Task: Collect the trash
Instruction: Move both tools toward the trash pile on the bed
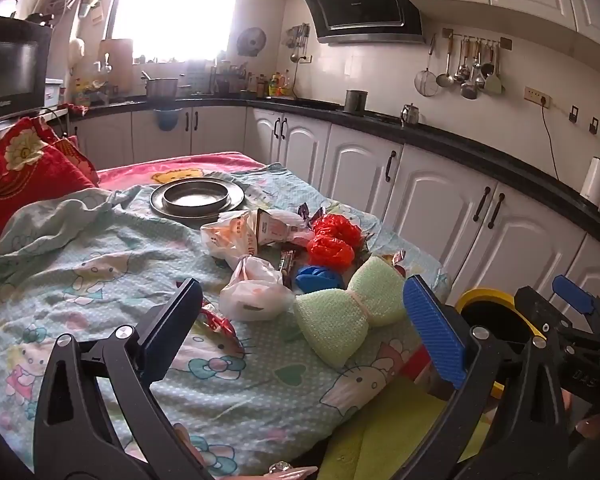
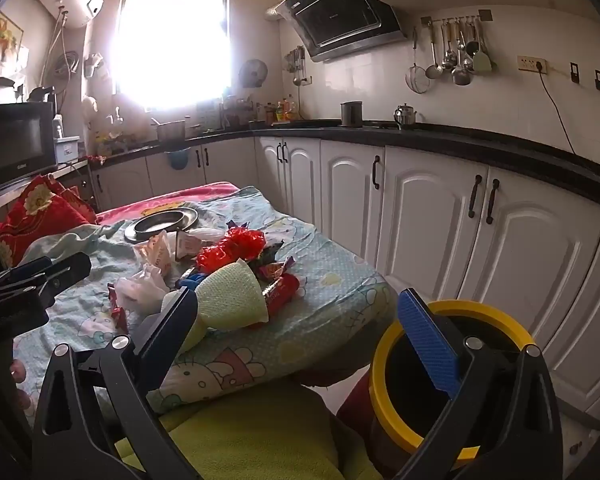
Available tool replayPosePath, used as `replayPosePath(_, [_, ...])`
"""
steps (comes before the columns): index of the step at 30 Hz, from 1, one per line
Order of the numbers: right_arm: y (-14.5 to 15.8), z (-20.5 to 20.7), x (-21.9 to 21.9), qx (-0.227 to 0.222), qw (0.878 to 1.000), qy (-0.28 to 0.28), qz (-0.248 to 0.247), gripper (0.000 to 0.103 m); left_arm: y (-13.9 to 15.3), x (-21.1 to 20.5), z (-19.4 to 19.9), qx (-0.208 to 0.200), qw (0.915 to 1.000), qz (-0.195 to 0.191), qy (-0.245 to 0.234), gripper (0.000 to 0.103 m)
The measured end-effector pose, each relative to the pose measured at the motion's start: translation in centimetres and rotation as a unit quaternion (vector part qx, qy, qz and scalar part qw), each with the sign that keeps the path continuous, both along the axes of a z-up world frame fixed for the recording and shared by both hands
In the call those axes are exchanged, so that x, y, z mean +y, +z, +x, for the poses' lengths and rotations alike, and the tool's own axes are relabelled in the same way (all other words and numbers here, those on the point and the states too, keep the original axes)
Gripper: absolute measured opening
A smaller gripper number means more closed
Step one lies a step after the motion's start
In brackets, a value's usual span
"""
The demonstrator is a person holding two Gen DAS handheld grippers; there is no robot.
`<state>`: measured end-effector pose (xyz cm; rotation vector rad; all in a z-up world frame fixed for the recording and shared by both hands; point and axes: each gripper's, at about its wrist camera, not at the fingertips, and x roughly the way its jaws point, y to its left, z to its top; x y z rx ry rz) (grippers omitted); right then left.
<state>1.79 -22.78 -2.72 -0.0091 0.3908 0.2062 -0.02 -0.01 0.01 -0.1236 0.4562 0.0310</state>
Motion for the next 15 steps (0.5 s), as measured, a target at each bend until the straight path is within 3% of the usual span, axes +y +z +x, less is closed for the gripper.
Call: replayPosePath(15, [-0.28, 0.30, -0.04, 0.002, 1.000, -0.002, 0.001, 0.097, 0.09, 0.14, 0.02, 0.000, 1.0000, -0.007, -0.001, 0.092])
